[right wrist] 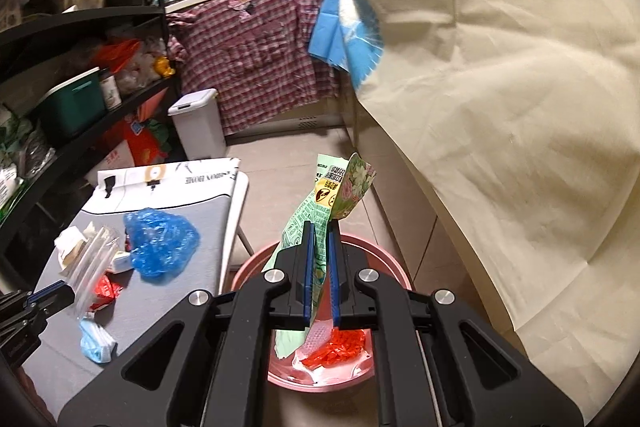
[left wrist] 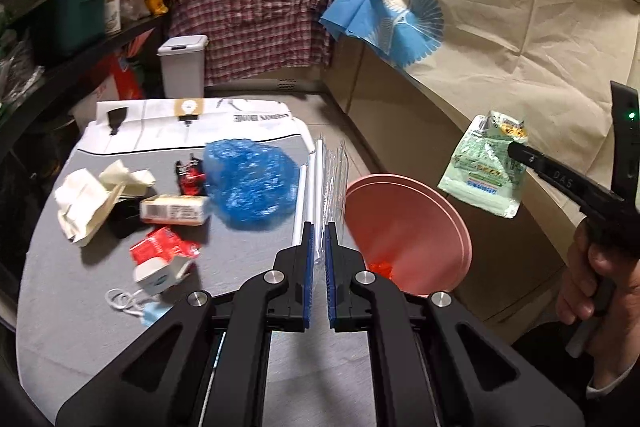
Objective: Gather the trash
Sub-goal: 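Carry the green packet and straws over the pink bucket with both tools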
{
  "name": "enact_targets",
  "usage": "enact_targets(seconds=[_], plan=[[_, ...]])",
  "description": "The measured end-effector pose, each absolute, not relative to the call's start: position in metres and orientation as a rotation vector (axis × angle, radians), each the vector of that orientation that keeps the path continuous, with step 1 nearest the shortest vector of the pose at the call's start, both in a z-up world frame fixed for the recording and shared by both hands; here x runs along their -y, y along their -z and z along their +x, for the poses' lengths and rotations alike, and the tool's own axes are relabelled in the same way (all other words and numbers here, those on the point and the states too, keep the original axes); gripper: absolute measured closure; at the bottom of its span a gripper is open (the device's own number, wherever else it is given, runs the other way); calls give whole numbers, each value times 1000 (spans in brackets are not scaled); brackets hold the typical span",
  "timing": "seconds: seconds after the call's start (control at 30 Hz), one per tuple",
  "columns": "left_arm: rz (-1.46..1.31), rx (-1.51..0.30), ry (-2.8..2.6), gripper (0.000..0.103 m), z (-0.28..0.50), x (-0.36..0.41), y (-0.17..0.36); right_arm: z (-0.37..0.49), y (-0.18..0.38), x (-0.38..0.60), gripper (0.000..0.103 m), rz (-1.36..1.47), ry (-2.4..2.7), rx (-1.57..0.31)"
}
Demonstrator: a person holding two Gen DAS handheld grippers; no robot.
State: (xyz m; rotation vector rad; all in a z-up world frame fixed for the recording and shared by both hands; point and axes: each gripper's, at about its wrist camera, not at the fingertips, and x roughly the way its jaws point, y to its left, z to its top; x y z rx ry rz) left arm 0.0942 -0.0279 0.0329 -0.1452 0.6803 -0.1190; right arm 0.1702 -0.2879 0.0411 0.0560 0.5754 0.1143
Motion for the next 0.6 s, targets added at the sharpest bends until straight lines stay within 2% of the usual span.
enact_targets(seconds=[0.6], plan=[[-136,-708,227,98,152,89,-10,202,-6,301,96,90,-48,-618]])
